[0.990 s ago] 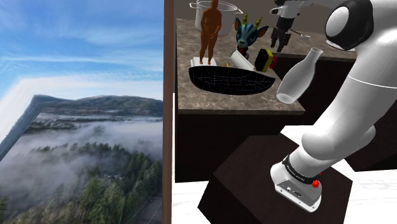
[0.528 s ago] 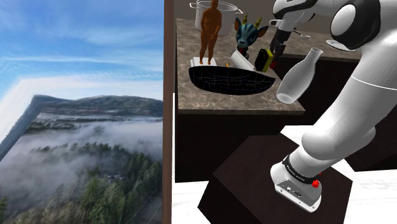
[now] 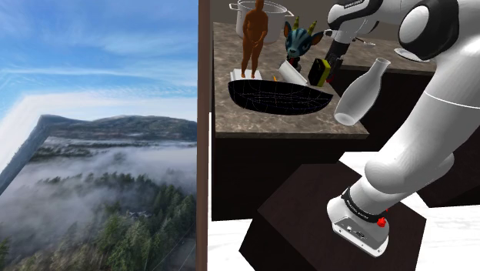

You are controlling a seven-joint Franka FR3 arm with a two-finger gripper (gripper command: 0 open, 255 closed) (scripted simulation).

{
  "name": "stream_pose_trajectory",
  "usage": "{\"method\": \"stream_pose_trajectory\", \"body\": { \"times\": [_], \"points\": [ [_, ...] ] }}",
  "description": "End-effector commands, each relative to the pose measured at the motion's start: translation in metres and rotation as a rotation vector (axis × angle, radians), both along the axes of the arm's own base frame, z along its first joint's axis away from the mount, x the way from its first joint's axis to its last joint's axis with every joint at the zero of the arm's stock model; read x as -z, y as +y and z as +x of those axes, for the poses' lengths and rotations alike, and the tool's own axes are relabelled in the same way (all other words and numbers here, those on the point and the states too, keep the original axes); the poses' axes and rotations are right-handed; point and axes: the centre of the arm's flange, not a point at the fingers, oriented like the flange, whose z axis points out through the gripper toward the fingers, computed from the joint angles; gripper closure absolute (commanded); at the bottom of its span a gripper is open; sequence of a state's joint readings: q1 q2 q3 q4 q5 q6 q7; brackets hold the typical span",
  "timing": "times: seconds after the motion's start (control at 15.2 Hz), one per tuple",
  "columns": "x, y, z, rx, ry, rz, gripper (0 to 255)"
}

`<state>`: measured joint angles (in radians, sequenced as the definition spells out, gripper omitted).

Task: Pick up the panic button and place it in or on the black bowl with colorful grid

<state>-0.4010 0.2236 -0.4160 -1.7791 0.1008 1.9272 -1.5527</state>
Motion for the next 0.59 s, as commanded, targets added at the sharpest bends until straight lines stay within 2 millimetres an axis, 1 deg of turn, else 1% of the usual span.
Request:
{"method": "stream_pose_trajectory", "body": {
  "times": [0.0,0.13,0.2,0.53],
  "points": [
    [0.0016,0.0008,0.0006,-0.001,0.002,0.002,0],
    [0.0016,0.0008,0.0006,-0.001,0.002,0.002,0],
    [0.0015,0.0008,0.0005,-0.001,0.002,0.002,255],
    [0.0018,0.0013,0.0008,-0.001,0.002,0.002,255]
  ]
}}
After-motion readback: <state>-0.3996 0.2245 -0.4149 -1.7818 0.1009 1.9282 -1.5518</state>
